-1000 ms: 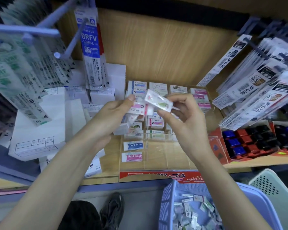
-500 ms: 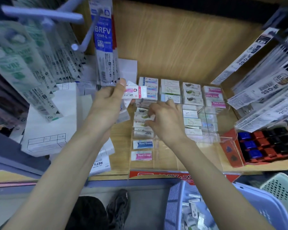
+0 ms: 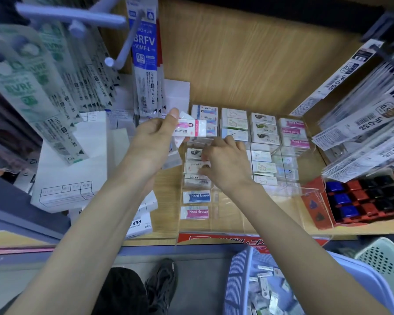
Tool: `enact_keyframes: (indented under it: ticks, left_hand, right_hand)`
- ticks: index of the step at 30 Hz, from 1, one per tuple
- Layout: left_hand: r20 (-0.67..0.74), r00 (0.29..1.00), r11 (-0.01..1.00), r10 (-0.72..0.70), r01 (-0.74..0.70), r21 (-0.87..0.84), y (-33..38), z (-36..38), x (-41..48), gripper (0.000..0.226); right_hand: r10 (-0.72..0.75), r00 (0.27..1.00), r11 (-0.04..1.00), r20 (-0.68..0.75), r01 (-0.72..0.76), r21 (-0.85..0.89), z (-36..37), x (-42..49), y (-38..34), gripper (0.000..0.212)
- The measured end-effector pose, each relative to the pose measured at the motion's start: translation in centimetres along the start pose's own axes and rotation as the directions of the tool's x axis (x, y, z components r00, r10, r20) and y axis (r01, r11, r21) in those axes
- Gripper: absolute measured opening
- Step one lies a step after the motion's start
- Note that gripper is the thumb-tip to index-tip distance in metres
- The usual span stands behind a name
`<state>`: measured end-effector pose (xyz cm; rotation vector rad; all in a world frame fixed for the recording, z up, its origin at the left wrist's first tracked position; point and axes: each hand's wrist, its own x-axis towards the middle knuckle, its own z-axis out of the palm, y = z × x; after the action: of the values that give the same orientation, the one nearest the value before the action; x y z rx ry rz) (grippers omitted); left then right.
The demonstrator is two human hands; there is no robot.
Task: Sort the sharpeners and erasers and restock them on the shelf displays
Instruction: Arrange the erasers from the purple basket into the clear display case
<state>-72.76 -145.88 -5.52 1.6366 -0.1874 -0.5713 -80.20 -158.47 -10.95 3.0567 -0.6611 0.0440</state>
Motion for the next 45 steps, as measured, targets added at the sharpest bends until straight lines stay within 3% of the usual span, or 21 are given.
enact_keyframes:
  ticks: [4,6,7,8,9,11,13,16,21,25,29,33,38,40,45]
  left_hand:
    - [0.025,0.999,0.999,-0.022,0.021,0.042,-0.2,0.1,0.0,0.031]
    - [0.034,0.999,0.998,-0.023,0.022,0.051,-0.3,0.3,-0.1,0.031]
    - [0.044,0.999,0.998,-0.028,0.026,0.051,-0.3,0.4,-0.2,0.030]
    - [0.059,0.998,0.998,-0.035,0.032,0.049,-0.3,0.5,-0.3,0.030]
    - [0.076,0.996,0.998,-0.044,0.041,0.044,-0.3,0.7,-0.5,0.029]
    - [0.107,0.993,0.998,-0.053,0.049,0.038,-0.2,1.1,-0.8,0.029]
    - [0.134,0.990,0.998,-0.048,0.041,0.049,-0.2,1.5,-1.4,0.028]
    - [0.206,0.976,0.997,-0.071,0.061,0.051,-0.2,2.2,-2.1,0.028]
    - [0.274,0.944,0.982,-0.182,0.190,-0.002,0.2,2.4,-2.5,0.027]
    - [0.274,0.946,0.985,-0.173,0.174,0.023,0.2,2.8,-2.5,0.017]
    - [0.317,0.943,0.995,-0.098,0.091,0.036,0.4,2.8,-2.5,0.019]
    - [0.192,0.980,0.998,-0.057,0.054,0.021,0.3,2.4,-1.9,0.020]
    - [0.186,0.982,0.988,0.030,-0.057,0.141,-0.3,2.1,-1.4,0.026]
    - [0.188,0.982,0.985,0.027,-0.059,0.162,-0.5,1.9,-1.3,0.024]
    - [0.156,0.986,0.986,0.050,-0.074,0.149,-0.5,1.4,-0.9,0.020]
  right_hand:
    - [0.023,0.999,0.999,-0.049,-0.022,0.023,0.4,0.1,-0.2,0.025]
    - [0.043,0.996,0.981,-0.075,-0.028,0.191,-0.3,-0.6,0.2,0.026]
    - [0.086,0.989,0.932,-0.117,-0.038,0.360,-1.0,-1.3,0.4,0.026]
    - [0.147,0.979,0.823,-0.142,-0.041,0.567,-1.9,-2.1,0.6,0.025]
    - [0.197,0.972,0.650,-0.132,-0.029,0.759,-2.8,-3.0,0.6,0.026]
    - [0.190,0.980,0.314,-0.056,-0.006,0.949,-4.4,-4.7,0.4,0.036]
    - [0.143,0.989,0.223,-0.029,-0.004,0.975,-4.9,-5.9,0.0,0.045]
    - [0.202,0.977,0.253,-0.072,0.019,0.967,-4.7,-6.8,-0.5,0.037]
    - [0.366,0.929,0.176,-0.054,-0.012,0.984,-4.7,-9.0,0.9,0.028]
    - [0.421,0.907,0.270,-0.010,-0.114,0.956,-3.3,-11.8,2.2,0.024]
    - [0.449,0.890,0.276,0.084,-0.228,0.934,-1.3,-14.1,3.9,0.018]
    - [0.394,0.916,0.447,0.067,-0.255,0.858,-0.4,-14.9,4.8,0.018]
    - [0.106,0.992,0.735,-0.063,-0.035,0.677,0.5,-12.8,2.4,0.027]
    - [0.042,0.997,0.794,-0.065,0.006,0.608,1.0,-11.8,1.3,0.030]
    - [0.268,0.955,0.686,-0.128,-0.096,0.721,1.6,-10.9,1.7,0.024]
